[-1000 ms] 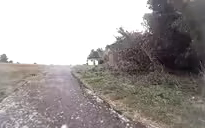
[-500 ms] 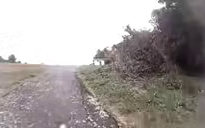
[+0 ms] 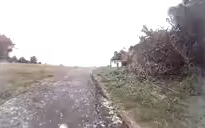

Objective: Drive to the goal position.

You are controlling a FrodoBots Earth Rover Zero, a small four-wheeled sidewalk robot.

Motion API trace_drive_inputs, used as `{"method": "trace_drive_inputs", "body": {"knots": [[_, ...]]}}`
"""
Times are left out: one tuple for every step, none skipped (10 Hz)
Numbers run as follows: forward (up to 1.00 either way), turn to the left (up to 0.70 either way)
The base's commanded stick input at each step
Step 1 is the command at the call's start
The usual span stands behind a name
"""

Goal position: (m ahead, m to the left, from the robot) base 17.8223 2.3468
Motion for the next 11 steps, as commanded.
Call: {"method": "trace_drive_inputs", "body": {"knots": [[0.0, 0.0], [0.0, 0.0], [0.0, 0.0], [0.0, 0.0], [0.0, 0.0], [0.0, 0.0], [0.0, 0.0], [0.0, 0.0], [0.0, 0.03], [0.0, 0.18], [0.0, 0.32]]}}
